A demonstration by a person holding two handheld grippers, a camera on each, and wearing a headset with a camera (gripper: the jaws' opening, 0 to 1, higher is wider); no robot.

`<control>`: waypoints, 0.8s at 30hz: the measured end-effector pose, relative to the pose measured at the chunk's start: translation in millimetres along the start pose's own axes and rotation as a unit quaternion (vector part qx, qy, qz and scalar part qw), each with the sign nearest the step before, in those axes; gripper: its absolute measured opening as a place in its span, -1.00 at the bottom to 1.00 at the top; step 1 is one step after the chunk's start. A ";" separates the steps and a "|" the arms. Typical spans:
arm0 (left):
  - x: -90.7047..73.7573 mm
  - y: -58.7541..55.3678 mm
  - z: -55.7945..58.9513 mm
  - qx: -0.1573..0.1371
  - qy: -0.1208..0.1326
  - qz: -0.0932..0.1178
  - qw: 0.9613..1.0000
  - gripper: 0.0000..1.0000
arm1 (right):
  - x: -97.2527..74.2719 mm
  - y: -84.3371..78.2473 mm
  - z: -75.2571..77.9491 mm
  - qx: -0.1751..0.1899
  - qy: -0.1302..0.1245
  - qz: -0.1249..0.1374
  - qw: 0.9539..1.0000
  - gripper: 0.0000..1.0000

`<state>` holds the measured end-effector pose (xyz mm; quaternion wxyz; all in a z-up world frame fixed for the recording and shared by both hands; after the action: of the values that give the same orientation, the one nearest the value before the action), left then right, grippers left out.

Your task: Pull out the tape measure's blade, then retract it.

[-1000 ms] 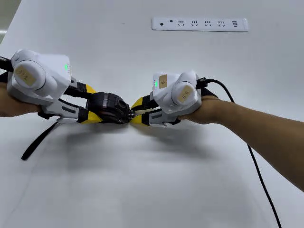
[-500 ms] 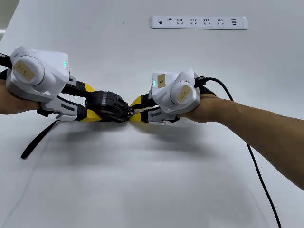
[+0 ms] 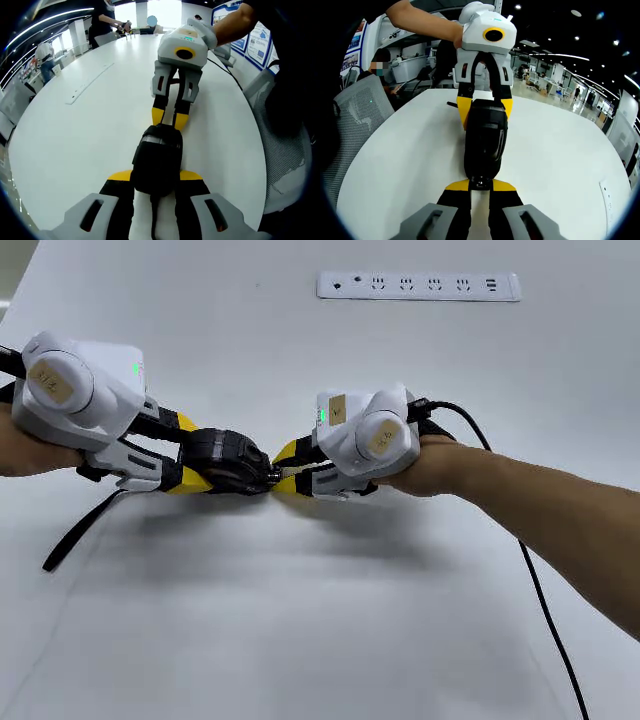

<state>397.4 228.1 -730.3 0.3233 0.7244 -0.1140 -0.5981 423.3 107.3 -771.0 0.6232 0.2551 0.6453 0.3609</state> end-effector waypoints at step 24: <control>-0.5 -0.4 1.1 0.001 0.001 0.003 1.000 -0.49 | -10.3 -6.1 2.6 0.005 0.004 -0.009 1.000 -0.83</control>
<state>396.2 228.3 -730.2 0.3239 0.7251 -0.1164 -0.5964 427.5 95.9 -769.3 0.6225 0.2514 0.6517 0.3529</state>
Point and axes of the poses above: the centre of the closed fingertips' face, and the gripper's own axes: x roughly forward along the fingers, z roughly to its right, y roughly out of its top, the point moved 5 cm from there along -x, roughly backward along the fingers, and after that the axes turned 5 degrees about x, right-handed, at the moved point
